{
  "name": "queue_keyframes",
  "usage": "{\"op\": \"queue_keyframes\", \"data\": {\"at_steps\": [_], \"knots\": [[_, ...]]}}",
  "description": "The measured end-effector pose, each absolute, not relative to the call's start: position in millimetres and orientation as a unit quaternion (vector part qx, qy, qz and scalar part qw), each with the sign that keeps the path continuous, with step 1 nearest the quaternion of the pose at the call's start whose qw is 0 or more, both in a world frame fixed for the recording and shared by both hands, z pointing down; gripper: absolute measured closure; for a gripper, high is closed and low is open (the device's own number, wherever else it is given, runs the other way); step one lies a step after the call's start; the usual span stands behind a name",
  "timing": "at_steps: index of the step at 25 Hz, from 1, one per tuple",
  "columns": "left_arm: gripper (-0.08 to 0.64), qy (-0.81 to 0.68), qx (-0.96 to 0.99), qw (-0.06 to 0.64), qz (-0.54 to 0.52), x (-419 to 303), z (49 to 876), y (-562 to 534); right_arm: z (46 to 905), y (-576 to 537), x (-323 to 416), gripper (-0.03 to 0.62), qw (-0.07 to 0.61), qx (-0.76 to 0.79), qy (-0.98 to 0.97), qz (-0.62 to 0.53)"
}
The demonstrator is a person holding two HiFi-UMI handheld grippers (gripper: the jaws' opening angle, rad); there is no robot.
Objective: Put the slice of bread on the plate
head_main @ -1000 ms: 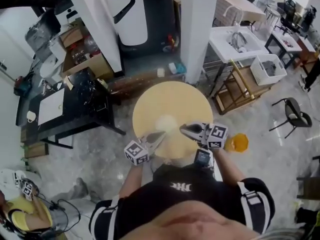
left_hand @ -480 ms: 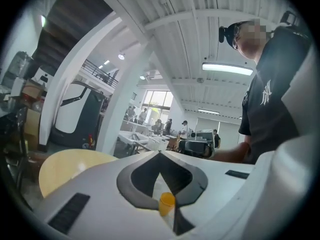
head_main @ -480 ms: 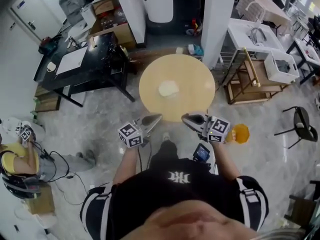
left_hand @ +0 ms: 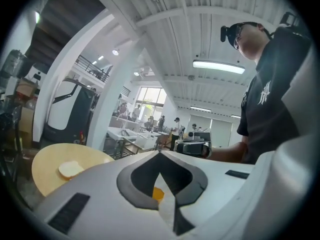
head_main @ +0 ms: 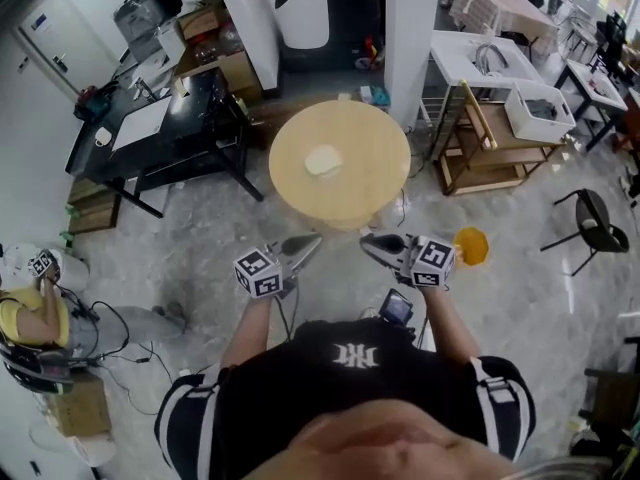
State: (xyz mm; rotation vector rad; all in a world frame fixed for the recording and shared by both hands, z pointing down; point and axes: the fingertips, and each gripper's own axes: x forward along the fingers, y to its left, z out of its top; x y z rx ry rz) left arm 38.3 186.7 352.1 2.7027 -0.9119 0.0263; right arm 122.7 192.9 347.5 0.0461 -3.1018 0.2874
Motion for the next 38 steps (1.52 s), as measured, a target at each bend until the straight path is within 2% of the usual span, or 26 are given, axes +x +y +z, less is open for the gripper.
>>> {"op": "queue_keyframes", "data": {"at_steps": [8, 18, 30, 38], "knots": [[0.548, -0.244, 0.961, 0.127, -0.011, 41, 342, 281, 333, 283, 98, 0.597, -0.005, 0.054, -0.993, 0.101], [0.548, -0.236, 0.950, 0.199, -0.046, -2, 392, 397, 365, 398, 64, 0.595, 0.039, 0.084, -0.985, 0.146], [0.548, -0.198, 0.965, 0.169, -0.023, 29, 355, 430, 328, 414, 62, 0.598, -0.016, 0.051, -0.992, 0.112], [0.548, -0.166, 0.973, 0.157, 0.026, 74, 358, 438, 340, 429, 111, 0.598, -0.030, 0.061, -0.990, 0.124]]}}
